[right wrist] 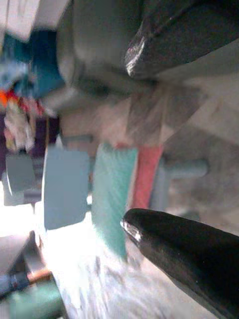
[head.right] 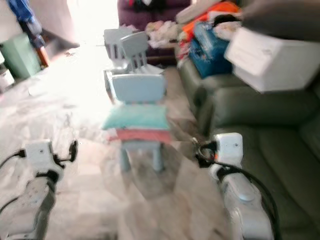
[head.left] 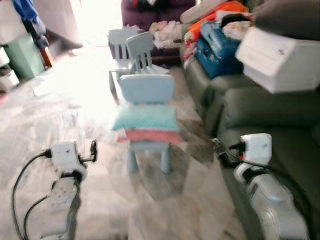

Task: Move the pillow to the sofa

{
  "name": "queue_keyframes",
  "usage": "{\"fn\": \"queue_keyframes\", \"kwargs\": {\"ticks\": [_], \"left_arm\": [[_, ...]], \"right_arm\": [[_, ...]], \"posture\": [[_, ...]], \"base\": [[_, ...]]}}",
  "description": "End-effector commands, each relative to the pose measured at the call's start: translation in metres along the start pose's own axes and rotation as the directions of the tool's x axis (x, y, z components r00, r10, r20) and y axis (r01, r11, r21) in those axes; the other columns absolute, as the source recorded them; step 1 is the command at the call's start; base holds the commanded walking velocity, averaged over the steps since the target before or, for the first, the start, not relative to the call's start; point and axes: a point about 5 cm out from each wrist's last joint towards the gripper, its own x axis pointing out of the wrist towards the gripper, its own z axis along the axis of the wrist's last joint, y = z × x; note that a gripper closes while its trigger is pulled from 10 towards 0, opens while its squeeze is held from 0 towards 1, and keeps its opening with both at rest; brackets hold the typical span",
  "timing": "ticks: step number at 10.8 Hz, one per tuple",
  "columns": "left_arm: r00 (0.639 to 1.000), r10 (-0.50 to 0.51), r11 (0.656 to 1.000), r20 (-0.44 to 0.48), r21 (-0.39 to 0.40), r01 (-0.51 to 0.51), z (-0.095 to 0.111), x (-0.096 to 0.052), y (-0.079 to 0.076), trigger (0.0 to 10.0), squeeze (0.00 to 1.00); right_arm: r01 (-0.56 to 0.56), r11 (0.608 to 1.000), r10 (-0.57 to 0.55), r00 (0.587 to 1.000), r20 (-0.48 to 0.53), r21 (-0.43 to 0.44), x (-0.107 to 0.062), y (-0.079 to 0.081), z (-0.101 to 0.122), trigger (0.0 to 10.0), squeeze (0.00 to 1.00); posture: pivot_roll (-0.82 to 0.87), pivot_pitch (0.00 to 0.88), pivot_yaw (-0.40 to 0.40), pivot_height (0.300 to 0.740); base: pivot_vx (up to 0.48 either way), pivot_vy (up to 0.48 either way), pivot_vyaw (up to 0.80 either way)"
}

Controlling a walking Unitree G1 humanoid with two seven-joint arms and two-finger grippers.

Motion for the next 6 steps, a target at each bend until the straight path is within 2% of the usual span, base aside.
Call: {"fn": "queue_keyframes", "kwargs": {"ticks": [1,6], "left_arm": [[1.0,-0.009,1.0,-0.001,-0.005,0.009,0.001,0.0017,-0.0023,10.0,0.0],[1.0,-0.028,1.0,-0.01,-0.001,0.028,-0.0007,0.0015,-0.0047,10.0,0.0]], "right_arm": [[0.019,1.0,-0.019,0.999,0.029,-0.012,-0.0002,-0.0049,0.0073,10.0,0.0],[0.021,1.0,-0.02,0.998,0.053,-0.003,0.0006,-0.002,0.011,10.0,0.0]], "posture": [[-0.16,0.0,0.013,0.74],[-0.16,0.0,0.017,0.74]], "base": [[0.412,0.244,0.0],[0.453,0.0,0.0]]}}
